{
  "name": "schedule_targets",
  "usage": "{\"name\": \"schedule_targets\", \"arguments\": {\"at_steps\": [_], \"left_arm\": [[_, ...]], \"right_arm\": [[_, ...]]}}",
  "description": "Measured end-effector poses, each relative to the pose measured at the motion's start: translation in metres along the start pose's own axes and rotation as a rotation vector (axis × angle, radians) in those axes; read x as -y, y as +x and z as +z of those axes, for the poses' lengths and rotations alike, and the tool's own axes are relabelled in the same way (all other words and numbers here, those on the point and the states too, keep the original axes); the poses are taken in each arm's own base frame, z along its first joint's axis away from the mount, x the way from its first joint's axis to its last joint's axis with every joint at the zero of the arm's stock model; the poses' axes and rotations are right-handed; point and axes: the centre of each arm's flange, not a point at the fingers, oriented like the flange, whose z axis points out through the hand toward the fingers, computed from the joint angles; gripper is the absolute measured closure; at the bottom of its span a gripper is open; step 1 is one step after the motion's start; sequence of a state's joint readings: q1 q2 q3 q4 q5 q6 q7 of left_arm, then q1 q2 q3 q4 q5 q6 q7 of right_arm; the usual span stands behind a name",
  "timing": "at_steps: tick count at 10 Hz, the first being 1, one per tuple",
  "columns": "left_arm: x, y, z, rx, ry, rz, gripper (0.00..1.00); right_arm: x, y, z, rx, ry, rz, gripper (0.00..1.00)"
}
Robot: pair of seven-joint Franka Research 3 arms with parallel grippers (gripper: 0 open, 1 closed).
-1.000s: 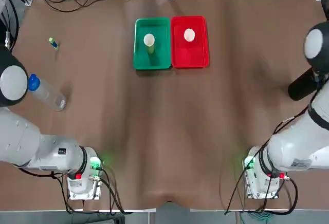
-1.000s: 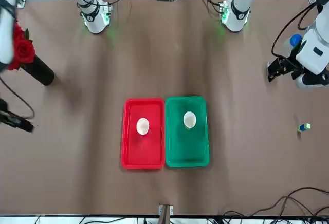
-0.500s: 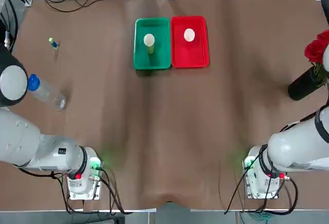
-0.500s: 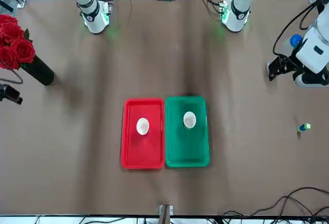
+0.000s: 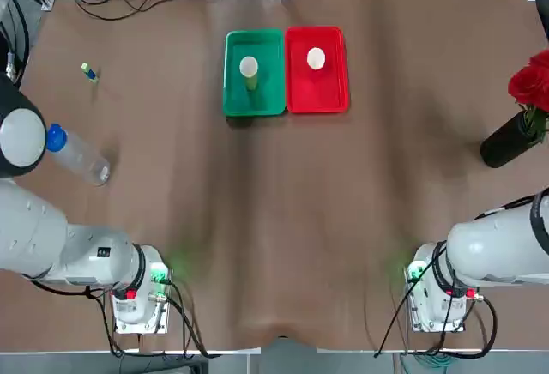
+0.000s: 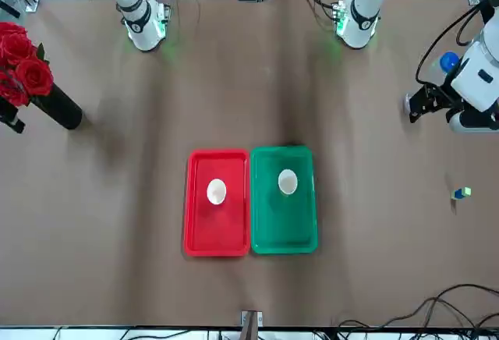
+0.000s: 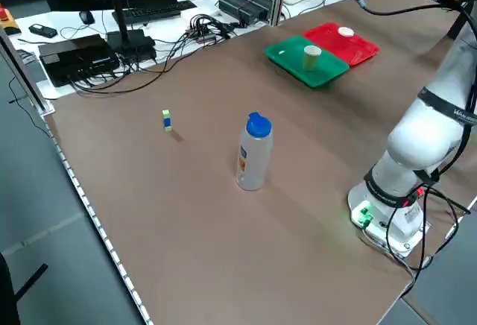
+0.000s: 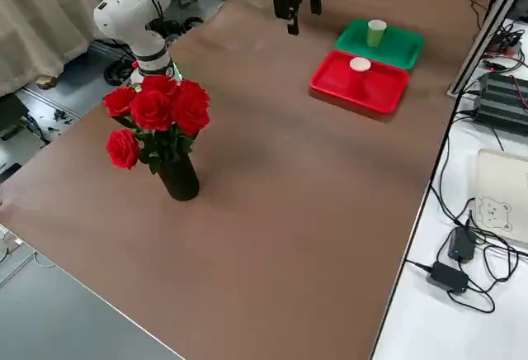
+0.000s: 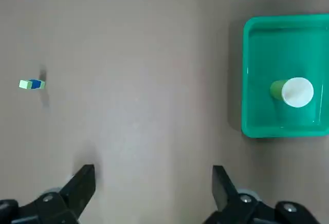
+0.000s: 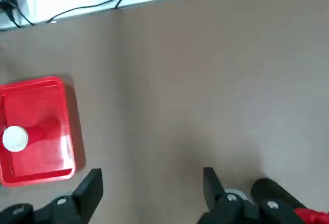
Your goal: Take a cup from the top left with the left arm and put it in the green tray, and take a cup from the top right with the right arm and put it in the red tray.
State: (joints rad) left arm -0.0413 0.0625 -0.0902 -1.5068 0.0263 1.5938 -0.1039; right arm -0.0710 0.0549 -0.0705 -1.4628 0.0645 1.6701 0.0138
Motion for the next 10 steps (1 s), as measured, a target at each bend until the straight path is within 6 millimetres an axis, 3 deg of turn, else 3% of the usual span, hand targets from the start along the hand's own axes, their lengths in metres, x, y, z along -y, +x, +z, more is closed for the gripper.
{"name": "schedule_targets", "arguments": {"at_steps": [4, 10], "left_arm": [[0.0, 0.0, 0.0, 0.0, 0.0, 0.0, 0.0], [0.0, 0.0, 0.0, 0.0, 0.0, -0.001, 0.0]], "right_arm": [[0.0, 0.011, 0.038, -0.059, 0.002, 0.002, 0.13], [0.004, 0.011, 0.041, -0.059, -0.002, -0.013, 0.13]]}}
